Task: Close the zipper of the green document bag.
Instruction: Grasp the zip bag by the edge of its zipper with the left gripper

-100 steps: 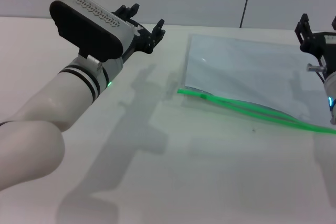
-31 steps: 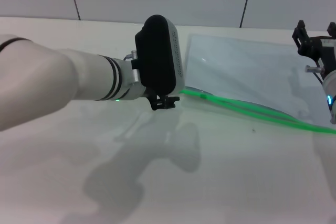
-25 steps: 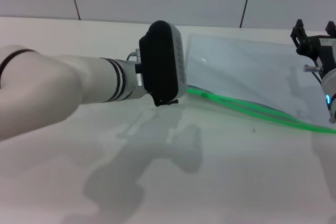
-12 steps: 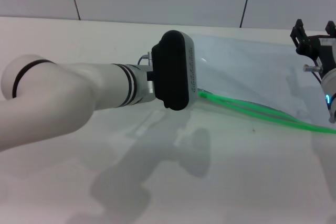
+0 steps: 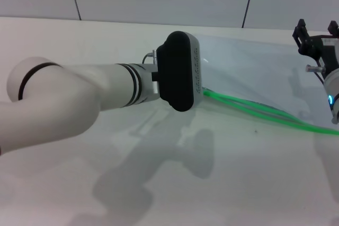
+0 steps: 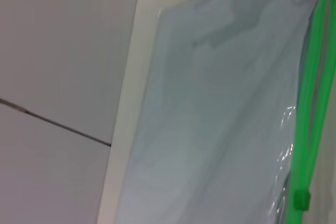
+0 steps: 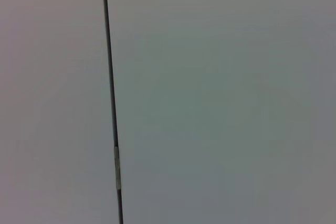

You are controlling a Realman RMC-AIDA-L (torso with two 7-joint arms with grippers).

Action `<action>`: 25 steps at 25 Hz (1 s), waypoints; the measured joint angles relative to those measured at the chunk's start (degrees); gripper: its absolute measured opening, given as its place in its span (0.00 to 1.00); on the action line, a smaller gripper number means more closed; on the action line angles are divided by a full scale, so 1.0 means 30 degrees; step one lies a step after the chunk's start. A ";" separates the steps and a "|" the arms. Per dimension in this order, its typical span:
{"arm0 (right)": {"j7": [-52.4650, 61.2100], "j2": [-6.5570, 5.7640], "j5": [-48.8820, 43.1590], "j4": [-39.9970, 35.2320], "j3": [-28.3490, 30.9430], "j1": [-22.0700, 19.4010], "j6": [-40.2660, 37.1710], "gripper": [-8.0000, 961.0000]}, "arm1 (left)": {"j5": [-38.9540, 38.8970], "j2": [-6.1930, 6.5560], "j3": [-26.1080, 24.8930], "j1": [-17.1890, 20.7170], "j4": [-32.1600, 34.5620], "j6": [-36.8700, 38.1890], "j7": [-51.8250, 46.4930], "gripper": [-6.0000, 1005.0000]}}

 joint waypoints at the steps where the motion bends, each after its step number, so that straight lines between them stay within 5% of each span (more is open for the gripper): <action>1: 0.0000 0.0000 -0.0001 -0.0001 -0.0008 0.0002 0.0000 0.77 | -0.0008 0.0001 0.0110 -0.0005 -0.0061 -0.0161 -0.0001 0.63; 25: 0.0000 0.0029 -0.0002 -0.0057 -0.0023 0.0129 -0.0001 0.77 | -0.0829 -0.0085 0.1180 -0.0846 -0.2177 -0.2658 0.0025 0.62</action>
